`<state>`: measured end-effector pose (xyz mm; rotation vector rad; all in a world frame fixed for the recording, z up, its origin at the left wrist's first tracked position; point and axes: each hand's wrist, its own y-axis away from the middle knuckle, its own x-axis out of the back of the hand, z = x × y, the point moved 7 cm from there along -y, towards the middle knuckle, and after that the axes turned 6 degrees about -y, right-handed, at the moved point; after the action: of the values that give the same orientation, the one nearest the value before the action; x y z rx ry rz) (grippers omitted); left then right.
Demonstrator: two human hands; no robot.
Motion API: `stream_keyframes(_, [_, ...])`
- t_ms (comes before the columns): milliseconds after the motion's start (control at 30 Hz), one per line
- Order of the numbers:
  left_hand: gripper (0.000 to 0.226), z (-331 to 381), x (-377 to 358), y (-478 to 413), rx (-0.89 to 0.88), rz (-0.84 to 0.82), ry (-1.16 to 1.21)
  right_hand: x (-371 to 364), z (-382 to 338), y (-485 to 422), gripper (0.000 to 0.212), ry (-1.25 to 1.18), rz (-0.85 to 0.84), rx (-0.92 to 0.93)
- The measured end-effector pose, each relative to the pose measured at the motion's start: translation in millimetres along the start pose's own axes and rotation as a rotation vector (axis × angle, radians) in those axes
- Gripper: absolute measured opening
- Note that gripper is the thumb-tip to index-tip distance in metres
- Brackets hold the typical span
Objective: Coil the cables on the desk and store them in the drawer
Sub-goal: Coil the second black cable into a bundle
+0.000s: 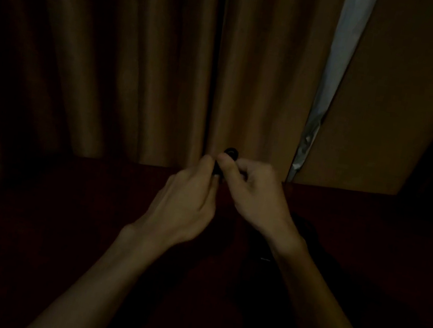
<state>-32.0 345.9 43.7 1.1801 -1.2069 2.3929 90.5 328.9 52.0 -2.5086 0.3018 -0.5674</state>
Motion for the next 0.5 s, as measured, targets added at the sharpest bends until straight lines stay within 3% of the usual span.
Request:
stream_keyframes(133, [0.016,-6,7,-3,0.088,-0.043,0.259,3,7,4,0.037,-0.051,-0.272,-0.064])
stream_keyframes(300, [0.022,-1,-6,0,0.326,-0.176,0.9,25,6,3,0.028,-0.402,-0.13,-0.108])
stream_keyframes(433, [0.018,13,-6,3,0.305,-0.331,1.228,13,3,8,0.034,-0.596,-0.319,-0.088])
stream_keyframes(500, [0.017,17,-7,6,0.299,-0.395,1.35,14,-5,9,0.034,-0.585,-0.327,-0.037])
